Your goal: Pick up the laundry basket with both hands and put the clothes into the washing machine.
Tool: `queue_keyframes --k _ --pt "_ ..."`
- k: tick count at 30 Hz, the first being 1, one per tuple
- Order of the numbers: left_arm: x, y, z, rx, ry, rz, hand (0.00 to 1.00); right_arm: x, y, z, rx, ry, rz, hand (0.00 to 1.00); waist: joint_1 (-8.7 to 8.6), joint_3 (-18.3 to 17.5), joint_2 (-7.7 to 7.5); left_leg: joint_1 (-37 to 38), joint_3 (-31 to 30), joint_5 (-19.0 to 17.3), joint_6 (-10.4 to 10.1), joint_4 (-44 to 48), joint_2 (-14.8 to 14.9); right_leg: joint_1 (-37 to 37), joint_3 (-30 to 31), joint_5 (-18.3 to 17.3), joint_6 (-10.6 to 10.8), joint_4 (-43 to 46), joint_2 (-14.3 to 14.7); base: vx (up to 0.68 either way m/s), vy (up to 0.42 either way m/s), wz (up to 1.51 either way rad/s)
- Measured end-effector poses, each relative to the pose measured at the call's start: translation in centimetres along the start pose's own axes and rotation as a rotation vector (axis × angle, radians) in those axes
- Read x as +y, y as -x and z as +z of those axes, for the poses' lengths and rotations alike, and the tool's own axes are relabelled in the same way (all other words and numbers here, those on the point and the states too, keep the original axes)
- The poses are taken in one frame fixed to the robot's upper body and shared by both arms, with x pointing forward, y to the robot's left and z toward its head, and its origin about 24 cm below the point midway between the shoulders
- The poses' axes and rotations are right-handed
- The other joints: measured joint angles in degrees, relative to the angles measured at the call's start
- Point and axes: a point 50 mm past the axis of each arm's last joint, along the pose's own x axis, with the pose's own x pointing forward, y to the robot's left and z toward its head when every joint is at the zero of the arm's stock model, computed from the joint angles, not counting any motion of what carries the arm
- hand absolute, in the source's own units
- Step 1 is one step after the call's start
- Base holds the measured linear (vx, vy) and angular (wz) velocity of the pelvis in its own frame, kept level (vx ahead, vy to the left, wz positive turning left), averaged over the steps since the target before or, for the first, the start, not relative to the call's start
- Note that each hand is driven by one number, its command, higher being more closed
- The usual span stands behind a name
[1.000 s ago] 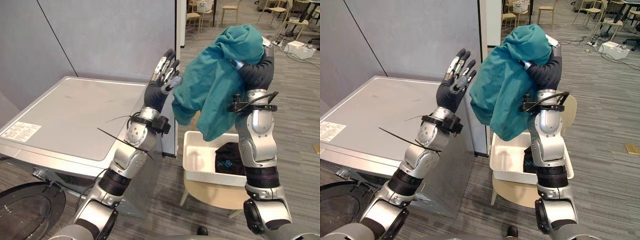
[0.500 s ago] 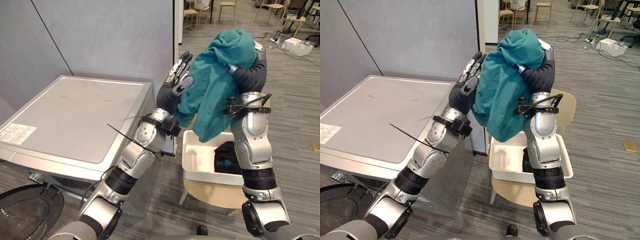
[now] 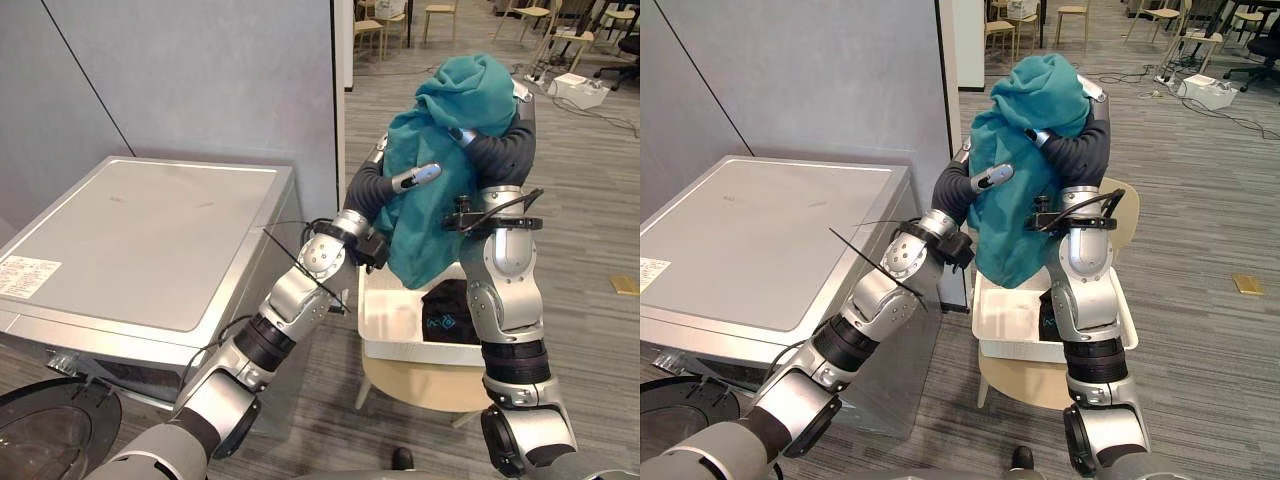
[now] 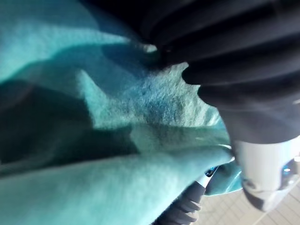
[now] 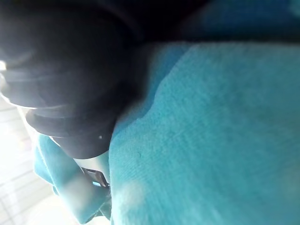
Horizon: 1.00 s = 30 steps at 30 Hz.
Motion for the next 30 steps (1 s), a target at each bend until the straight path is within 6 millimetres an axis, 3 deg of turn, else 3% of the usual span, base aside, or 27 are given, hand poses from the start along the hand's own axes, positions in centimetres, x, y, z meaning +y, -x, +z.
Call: queue_keyframes --k 8,9,28,29,30 --pt "-1.1 -0.5 -0.1 -0.001 -0.045 -0.042 0.0 0.7 0.1 0.3 -0.014 -0.021 0.021 1.0 0.0 0.0 0.0 0.1 0.7 0.0 0.0 0.0 0.0 0.0 0.6 0.1 0.1 0.0 0.0 0.0 0.0 -0.02" --pt "-1.2 -0.6 -0.2 0.002 -0.045 -0.042 1.0 0.7 0.1 0.3 -0.013 -0.026 0.021 1.0 0.01 0.0 0.0 0.1 0.8 0.0 0.0 0.0 0.0 0.0 0.6 0.1 0.1 0.0 0.0 0.0 0.0 -0.05" --pt "-1.6 -0.9 0.0 -0.014 -0.028 -0.019 1.0 1.5 0.2 1.2 -0.06 -0.064 0.047 1.0 -0.09 0.0 0.01 0.1 1.3 -0.1 0.2 -0.1 0.0 -0.2 1.4 0.1 0.2 0.0 0.1 0.0 -0.001 -0.02" --pt "-1.8 -0.9 0.1 -0.021 -0.026 -0.024 1.0 1.5 0.2 1.2 -0.062 -0.064 0.045 0.0 -0.08 0.0 0.01 0.1 1.3 -0.1 0.2 0.0 0.0 -0.2 1.3 0.1 0.2 0.0 0.1 0.0 0.0 0.0" --pt "-1.8 -0.9 0.2 -0.023 -0.026 -0.025 1.0 1.5 0.2 1.3 -0.063 -0.064 0.045 0.0 -0.09 0.0 0.01 0.1 1.3 -0.1 0.2 0.0 0.0 -0.2 1.3 0.1 0.2 0.0 0.1 0.0 0.0 0.0"
